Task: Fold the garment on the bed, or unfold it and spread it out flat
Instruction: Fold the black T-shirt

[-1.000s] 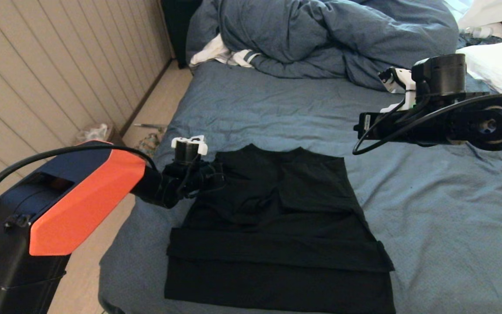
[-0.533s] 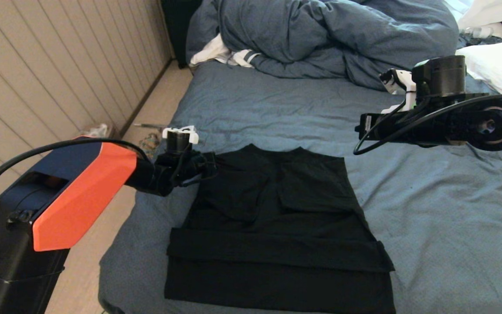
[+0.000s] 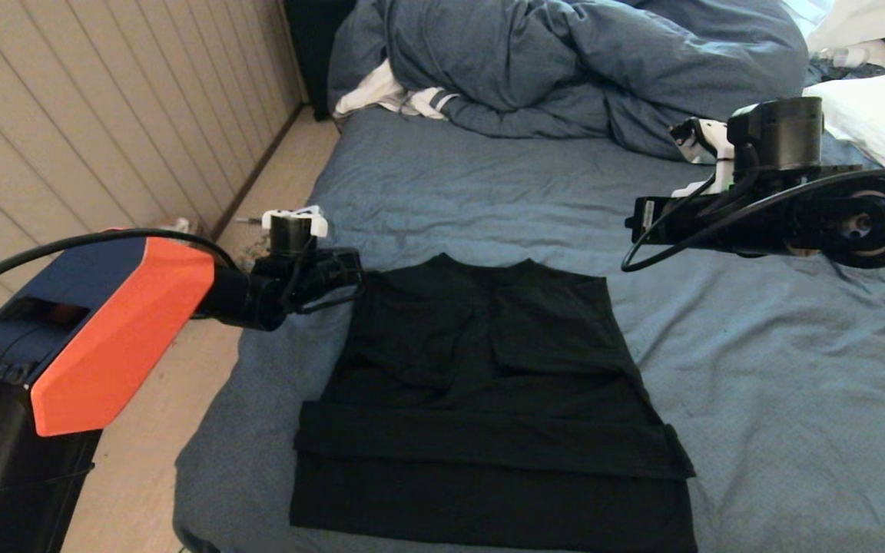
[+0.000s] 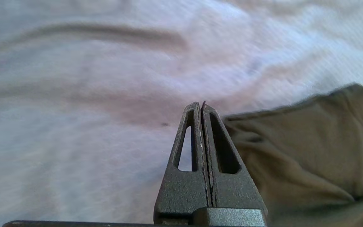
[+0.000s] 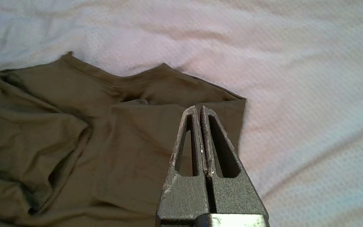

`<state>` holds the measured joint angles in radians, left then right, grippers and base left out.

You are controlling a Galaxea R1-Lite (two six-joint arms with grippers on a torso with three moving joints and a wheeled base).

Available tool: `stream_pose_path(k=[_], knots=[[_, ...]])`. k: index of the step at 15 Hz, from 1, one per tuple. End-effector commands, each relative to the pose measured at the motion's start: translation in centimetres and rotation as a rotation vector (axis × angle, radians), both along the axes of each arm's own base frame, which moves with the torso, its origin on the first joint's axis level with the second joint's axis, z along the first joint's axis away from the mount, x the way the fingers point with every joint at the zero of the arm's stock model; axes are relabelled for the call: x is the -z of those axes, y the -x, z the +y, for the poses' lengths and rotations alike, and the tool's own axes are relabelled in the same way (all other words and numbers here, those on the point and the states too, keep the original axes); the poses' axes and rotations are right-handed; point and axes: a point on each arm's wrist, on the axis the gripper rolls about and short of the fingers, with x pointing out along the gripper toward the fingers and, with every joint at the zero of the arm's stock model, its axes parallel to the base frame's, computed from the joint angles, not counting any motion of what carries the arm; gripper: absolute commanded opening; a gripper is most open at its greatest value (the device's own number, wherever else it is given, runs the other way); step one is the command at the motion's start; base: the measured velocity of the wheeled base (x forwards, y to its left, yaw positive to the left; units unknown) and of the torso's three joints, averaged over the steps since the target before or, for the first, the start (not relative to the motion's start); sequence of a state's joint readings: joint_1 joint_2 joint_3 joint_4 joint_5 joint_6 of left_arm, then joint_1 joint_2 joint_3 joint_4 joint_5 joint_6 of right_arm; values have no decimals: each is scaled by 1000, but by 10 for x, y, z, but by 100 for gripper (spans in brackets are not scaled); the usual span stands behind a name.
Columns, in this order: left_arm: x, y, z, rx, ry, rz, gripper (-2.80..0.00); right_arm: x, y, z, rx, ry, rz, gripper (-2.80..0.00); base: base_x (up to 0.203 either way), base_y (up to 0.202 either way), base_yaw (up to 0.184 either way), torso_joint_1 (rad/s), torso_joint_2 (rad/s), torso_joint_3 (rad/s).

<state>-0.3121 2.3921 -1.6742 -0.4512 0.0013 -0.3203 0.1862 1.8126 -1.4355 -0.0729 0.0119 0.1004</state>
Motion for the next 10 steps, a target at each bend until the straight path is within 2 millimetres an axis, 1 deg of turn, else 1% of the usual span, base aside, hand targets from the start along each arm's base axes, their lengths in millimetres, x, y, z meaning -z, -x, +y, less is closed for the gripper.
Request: stream_pose_path(k=[1,3,4,7,10], knots=[[-12,5,2,-3,12,-15,-280,1,0,0,-1,-1,1,-280,0,0,0,0,0,0],[-20,19,-2,21,17,-6,-280,1,0,0,-1,-1,1,-280,0,0,0,0,0,0],[-18,29,-10,44,14,10,-280,1,0,0,-1,-1,1,-280,0,0,0,0,0,0],[-3,60,-28,107,-7,71,-280,-1,0,0,0,-2,-3,-280,0,0,0,0,0,0],[22,81,-29,132,-23,106,-280,0,0,0,0,-1,-2,-280,0,0,0,0,0,0]])
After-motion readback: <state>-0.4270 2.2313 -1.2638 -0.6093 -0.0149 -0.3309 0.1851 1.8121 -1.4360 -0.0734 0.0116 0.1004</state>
